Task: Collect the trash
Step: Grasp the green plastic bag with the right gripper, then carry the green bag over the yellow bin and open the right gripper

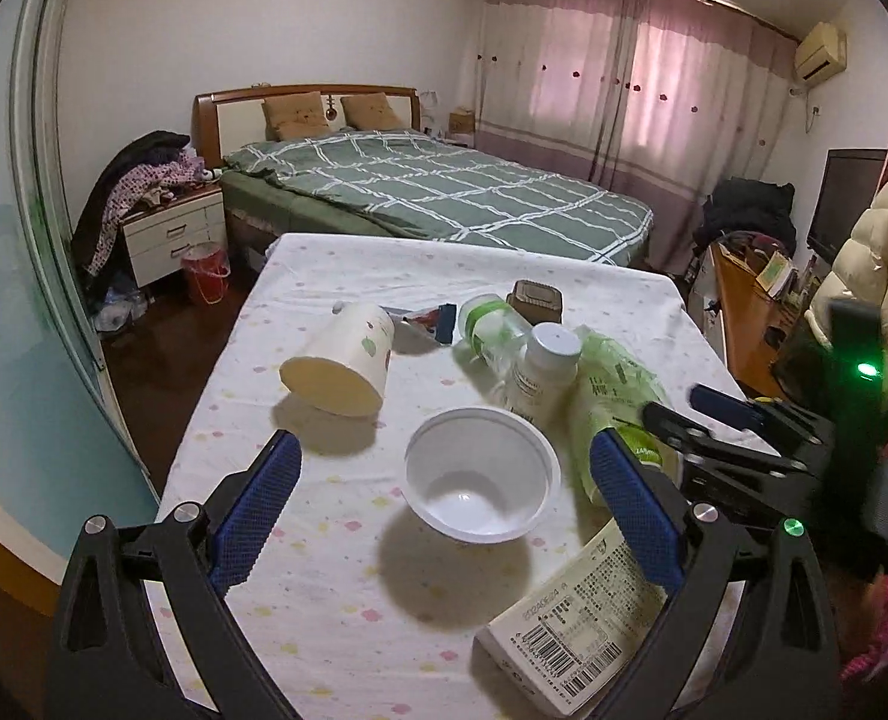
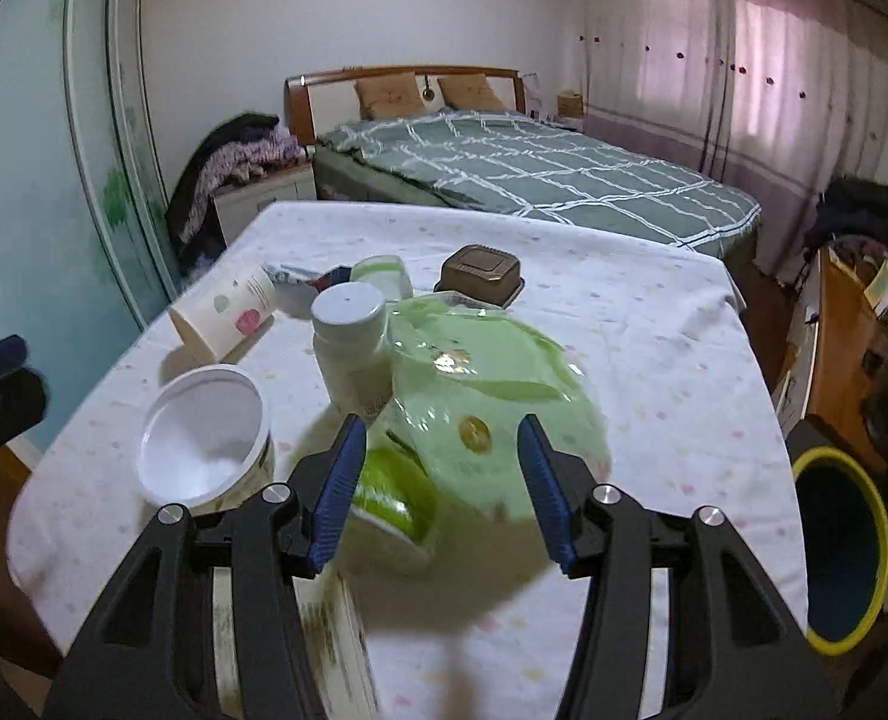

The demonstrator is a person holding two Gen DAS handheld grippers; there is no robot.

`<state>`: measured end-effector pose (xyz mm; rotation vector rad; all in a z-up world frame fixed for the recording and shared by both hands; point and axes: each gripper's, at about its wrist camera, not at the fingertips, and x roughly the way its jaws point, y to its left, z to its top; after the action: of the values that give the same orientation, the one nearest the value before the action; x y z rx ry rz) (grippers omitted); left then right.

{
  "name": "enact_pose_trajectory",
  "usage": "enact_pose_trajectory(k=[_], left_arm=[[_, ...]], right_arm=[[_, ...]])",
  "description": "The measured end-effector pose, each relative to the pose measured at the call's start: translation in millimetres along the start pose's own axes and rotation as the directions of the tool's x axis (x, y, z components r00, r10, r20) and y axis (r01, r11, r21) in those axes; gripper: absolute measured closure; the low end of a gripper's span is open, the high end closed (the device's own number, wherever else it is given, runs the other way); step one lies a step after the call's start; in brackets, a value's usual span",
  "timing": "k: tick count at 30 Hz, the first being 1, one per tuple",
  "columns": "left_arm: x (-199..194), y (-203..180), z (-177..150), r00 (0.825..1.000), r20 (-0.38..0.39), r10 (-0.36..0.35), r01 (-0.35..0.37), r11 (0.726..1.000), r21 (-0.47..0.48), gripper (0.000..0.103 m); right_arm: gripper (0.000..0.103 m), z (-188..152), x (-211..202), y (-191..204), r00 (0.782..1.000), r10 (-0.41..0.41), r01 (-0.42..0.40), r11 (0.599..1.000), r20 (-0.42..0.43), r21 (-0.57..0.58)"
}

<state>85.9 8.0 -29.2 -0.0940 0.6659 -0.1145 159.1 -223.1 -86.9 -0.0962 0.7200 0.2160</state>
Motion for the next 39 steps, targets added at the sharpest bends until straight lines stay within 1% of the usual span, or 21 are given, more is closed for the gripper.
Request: enact_pose_trajectory(k=[2, 5, 7, 12, 16, 19, 24, 28, 33, 36, 39], left_arm=[[1.4, -0.8, -0.5, 1.000, -0.001, -0.003, 0.003, 1.000, -0.002, 0.008], [3.8, -1.3, -1.5, 1.000, -0.002, -0.009, 0.009, 1.000, -0.004, 0.008], [4.6, -2.3, -1.8, 1.000, -0.004, -0.013, 0.013, 1.000, -0.002, 0.008], [9.8, -3.5, -4.0, 1.000, -0.012, -0.022, 0.022, 1.000, -0.002, 0.008], [12.6, -6.6, -5.9, 0.999, -0.017, -0.029, 0.029, 1.000, -0.002, 0.008], [13.2, -9.1, -6.3, 0.999, -0.016, -0.031, 0.031, 1.000, 0.003, 0.008], [13.2, -13.8, -7.1, 0.999, -0.015, -0.034, 0.035, 0.999, 0.010, 0.008], [13.4, -17.7, -9.3, 0.999, -0.018, -0.042, 0.042, 0.999, 0.020, 0.008], [15.6, -26.1, -16.8, 0.998, -0.035, -0.054, 0.055, 0.997, 0.046, 0.008], [16.6, -32.0, -23.3, 0.997, -0.050, -0.063, 0.066, 0.996, 0.066, 0.008], [18.2, -36.8, -33.5, 0.995, -0.071, -0.072, 0.078, 0.993, 0.088, 0.008]], right_arm=[[0.053, 3.0, 10.9, 1.5, 0.999, -0.040, 0.039, 0.999, -0.008, -0.014], [0.054, 3.1, 15.2, -0.4, 0.997, -0.071, 0.071, 0.997, -0.012, -0.017], [0.063, 3.2, 18.7, -2.6, 0.997, -0.072, 0.072, 0.997, -0.023, -0.012], [0.076, 2.5, 20.4, -6.6, 0.997, -0.070, 0.070, 0.998, -0.028, -0.003], [0.093, 0.1, 18.3, -10.9, 0.996, -0.083, 0.083, 0.997, -0.022, -0.003], [0.098, -2.0, 12.2, -18.1, 0.996, -0.088, 0.088, 0.996, -0.003, 0.014], [0.100, -4.0, -0.3, -31.0, 0.995, -0.099, 0.098, 0.994, 0.029, 0.047], [0.101, -4.7, -18.6, -45.8, 0.991, -0.110, 0.104, 0.991, 0.071, 0.085], [0.101, -4.8, -35.6, -64.8, 0.987, -0.128, 0.115, 0.985, 0.101, 0.128], [0.101, -6.5, -44.5, -81.6, 0.981, -0.156, 0.135, 0.976, 0.117, 0.169], [0.101, -9.6, -50.9, -107.5, 0.973, -0.198, 0.168, 0.959, 0.119, 0.228]])
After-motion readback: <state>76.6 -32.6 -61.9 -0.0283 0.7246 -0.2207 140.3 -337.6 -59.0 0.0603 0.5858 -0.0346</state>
